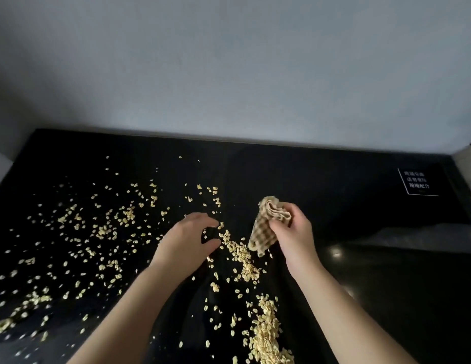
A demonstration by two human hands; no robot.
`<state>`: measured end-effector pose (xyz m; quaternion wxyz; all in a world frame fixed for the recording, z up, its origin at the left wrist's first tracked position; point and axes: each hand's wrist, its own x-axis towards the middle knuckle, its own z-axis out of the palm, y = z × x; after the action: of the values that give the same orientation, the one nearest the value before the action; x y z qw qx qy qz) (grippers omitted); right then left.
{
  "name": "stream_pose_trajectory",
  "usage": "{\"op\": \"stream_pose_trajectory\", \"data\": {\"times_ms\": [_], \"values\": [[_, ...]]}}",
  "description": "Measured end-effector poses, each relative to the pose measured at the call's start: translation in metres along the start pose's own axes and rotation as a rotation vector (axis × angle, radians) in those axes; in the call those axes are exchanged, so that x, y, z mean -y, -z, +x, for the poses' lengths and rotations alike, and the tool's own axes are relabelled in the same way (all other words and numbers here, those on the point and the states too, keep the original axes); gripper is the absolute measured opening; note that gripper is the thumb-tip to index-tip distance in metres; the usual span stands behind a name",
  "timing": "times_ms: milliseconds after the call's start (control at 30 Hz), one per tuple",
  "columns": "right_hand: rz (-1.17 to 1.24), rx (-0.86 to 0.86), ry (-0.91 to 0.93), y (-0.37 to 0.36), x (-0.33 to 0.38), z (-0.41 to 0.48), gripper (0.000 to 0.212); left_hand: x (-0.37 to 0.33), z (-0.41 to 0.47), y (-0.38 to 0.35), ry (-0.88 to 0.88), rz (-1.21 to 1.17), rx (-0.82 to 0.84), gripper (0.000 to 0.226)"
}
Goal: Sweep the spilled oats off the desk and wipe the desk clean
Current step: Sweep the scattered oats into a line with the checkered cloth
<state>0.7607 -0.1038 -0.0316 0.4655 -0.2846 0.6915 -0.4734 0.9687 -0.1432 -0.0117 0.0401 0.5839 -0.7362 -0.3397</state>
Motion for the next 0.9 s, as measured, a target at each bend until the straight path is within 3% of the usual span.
{"op": "stream_pose_trajectory", "data": {"times_ms": [67, 167, 233, 367, 567, 667, 800, 900], "values": [[0.271, -0.044, -0.165, 0.0, 0.011, -0.005, 0.028, -0.011, -0.004, 0.002, 0.057, -0.125, 0.046, 0.019], [0.599, -0.026, -0.287, -0.003, 0.021, -0.011, 0.027, -0.03, -0.007, -0.001, 0.224, -0.516, 0.374, 0.033], [0.667, 0.029, -0.304, -0.007, 0.025, -0.015, 0.028, -0.039, -0.005, -0.007, 0.312, -0.785, 0.464, 0.039], [0.531, 0.097, -0.234, -0.012, 0.029, -0.021, 0.022, -0.048, 0.003, -0.017, 0.404, -1.177, 0.222, 0.026], [0.013, 0.207, -0.309, -0.011, 0.016, -0.024, 0.018, -0.042, 0.011, -0.019, 0.508, -1.467, -0.044, 0.017], [-0.116, 0.143, -0.281, -0.008, 0.011, -0.02, 0.017, -0.035, 0.01, -0.013, 0.465, -1.385, -0.133, 0.017], [-0.184, 0.177, -0.132, -0.004, 0.007, -0.01, 0.015, -0.015, 0.021, -0.004, 0.186, -0.51, -0.251, 0.01], [-0.389, 0.159, 0.056, -0.002, 0.001, 0.014, 0.016, -0.007, 0.042, 0.005, -0.028, -0.232, -0.401, 0.011]]}}
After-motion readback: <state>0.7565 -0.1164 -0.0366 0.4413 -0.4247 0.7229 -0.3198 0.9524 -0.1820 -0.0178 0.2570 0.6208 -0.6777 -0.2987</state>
